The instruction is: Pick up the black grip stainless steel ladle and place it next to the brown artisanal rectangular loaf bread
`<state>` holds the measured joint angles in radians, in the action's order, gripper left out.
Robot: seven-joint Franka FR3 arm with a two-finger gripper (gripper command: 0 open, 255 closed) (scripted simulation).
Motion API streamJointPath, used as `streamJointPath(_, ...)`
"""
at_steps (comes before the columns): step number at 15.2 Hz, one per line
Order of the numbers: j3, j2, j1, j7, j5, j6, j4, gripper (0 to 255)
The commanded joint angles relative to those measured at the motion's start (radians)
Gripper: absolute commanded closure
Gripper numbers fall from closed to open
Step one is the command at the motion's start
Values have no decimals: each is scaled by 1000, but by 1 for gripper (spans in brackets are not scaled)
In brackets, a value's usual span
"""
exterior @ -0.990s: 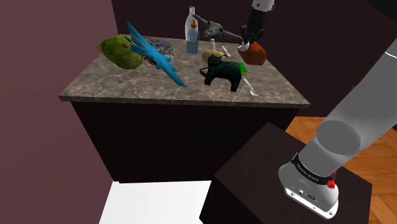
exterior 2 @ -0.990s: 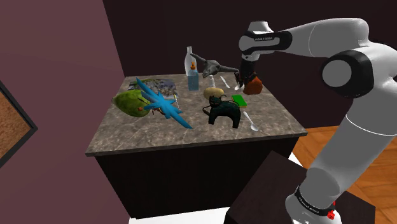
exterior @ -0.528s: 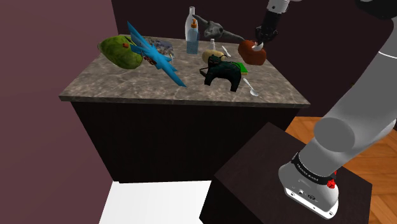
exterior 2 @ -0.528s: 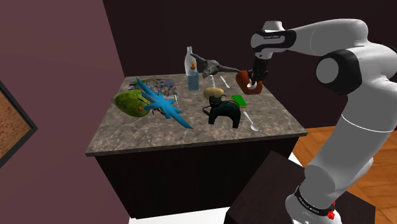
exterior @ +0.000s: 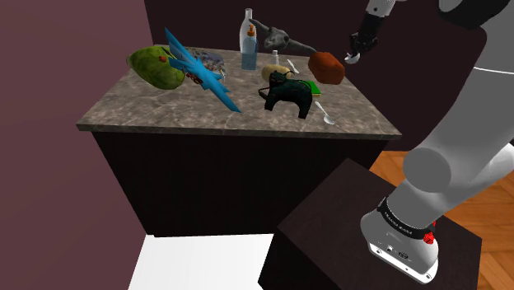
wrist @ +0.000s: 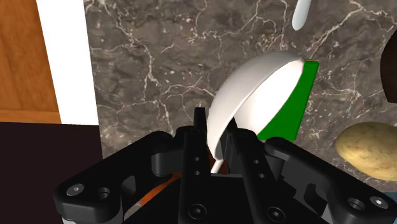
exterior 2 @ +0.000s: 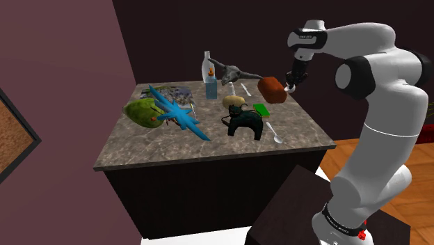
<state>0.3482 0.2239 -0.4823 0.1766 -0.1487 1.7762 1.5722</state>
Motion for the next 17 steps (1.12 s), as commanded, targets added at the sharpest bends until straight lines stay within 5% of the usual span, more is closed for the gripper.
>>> streamJointPath(1,21,57,-48,67,-24,-29,-76,255)
streamJointPath(17,12,83,-43,90,-41,175,105,255)
